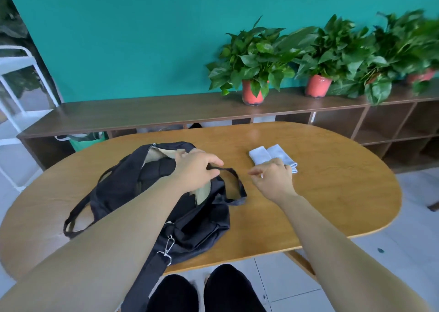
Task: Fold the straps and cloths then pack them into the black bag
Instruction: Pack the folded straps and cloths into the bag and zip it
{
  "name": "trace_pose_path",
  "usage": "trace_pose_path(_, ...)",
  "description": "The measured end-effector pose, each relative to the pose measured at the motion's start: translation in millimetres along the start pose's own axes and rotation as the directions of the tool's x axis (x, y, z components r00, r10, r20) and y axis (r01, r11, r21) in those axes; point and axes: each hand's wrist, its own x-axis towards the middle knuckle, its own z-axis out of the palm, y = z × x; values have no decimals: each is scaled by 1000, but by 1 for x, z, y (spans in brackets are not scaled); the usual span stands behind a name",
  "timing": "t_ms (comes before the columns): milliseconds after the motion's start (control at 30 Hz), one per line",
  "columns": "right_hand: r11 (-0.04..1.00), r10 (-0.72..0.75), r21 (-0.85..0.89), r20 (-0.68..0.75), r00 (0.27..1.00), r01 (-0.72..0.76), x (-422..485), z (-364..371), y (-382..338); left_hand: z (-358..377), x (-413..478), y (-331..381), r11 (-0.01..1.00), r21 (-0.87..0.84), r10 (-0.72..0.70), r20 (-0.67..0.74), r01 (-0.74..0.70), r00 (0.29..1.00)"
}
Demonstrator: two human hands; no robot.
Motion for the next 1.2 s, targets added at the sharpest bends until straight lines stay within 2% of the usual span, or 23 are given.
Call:
trace_pose_path(233,985,156,-80,19,988,-154,19,9,60,41,53,30,1000,6,3,70,-3,998)
trace_pose_path(433,977,118,-181,38,992,-110,49,32,76,73,94,42,1000,23,0,163,-4,987)
trace_pose_path(567,962,116,-259,107,987,-85,62,49,79,91,111,37,1000,6,-15,195,15,981)
trace_pose_path(700,980,12,-201,83,997,4,58,56,88,102,120,30,998,-6,-54,182,56,982)
trace_pose_path(800,996,-72,-61,-17,997,71,49,56,98,106,120,30,996,-42,-77,138,83,987)
trace_pose_path(933,994,-101,-31,7,995,101,38,48,108,109,115,38,995,-26,-93,119,96,989)
trace_pose_path(1033,1000,-4,21,-65,998,6,31,40,111,112,112,45,991,4,-134,193,136,972)
trace_pose_path(1133,966,256,21,-207,944,-257,23,33,110,116,113,46,980,12,-191,331,198,924)
trace_pose_path(1200,898,421,-81,-130,898,-433,19,32,110,119,112,49,975,38,-218,380,220,899)
